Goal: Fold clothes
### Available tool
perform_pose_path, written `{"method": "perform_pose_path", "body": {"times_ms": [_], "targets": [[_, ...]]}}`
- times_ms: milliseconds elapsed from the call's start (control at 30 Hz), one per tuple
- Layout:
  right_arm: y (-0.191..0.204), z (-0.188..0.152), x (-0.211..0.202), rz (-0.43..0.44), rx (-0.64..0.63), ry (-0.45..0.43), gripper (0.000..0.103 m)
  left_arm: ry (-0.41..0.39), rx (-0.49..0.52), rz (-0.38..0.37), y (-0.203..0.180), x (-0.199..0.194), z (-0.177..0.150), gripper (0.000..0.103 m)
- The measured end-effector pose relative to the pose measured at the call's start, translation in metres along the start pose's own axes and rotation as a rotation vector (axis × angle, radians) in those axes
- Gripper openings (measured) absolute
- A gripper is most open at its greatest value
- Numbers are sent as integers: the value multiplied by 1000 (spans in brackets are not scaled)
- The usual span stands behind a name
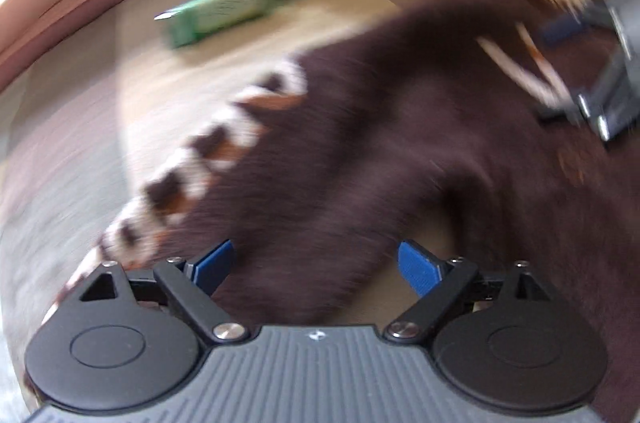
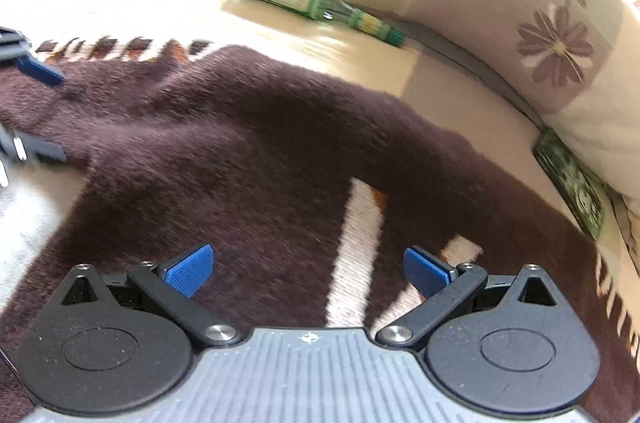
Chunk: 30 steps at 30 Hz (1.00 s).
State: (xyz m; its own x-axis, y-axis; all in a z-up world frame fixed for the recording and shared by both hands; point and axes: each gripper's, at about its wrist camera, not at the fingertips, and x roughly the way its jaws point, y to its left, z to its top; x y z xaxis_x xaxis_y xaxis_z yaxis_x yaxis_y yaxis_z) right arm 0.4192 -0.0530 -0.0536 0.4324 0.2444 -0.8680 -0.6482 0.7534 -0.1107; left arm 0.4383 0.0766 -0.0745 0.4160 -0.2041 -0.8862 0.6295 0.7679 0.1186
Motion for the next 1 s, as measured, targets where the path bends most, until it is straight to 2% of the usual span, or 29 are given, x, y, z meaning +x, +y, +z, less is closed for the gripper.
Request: {"method": "perform_pose_path", "body": {"times_ms": [33, 100, 200, 267, 333, 467, 500, 567, 600, 667, 800, 933, 1000], "targets": [[2, 1, 0, 0, -13, -4, 103, 11, 37, 13, -8, 5, -2, 89], [3, 4, 2, -6, -30, -5, 103, 14, 45, 61, -9, 16, -2, 91], [-2, 5, 3, -2, -24, -3, 103, -19, -109, 125, 24, 14, -3, 92], [-4, 5, 4, 6, -23, -4, 103, -29, -204, 143, 49, 11, -8, 92], [1, 6, 5, 27, -29, -10, 103, -20, -243, 131, 63, 9, -12, 92], [23, 17, 11, 97, -33, -47, 103, 19, -229, 126, 58, 4, -14, 92], [33, 22, 13, 101, -38, -68, 103, 30, -235, 131, 56, 3, -15, 92], [55, 29, 22, 53, -58, -96, 103, 51, -264, 133, 53, -2, -22, 91], [64, 32, 30, 36, -65, -92, 103, 57, -286, 136, 54, -7, -27, 91], [83, 36, 52, 19, -82, -24, 103, 69, -340, 139, 56, -14, -38, 91], [92, 33, 57, 20, -35, 18, 103, 93, -448, 152, 64, -23, -53, 91], [83, 28, 45, 146, -76, 72, 103, 81, -566, 155, 71, -34, -62, 91], [73, 32, 38, 144, -27, 36, 103, 67, -618, 151, 75, -38, -63, 91]]}}
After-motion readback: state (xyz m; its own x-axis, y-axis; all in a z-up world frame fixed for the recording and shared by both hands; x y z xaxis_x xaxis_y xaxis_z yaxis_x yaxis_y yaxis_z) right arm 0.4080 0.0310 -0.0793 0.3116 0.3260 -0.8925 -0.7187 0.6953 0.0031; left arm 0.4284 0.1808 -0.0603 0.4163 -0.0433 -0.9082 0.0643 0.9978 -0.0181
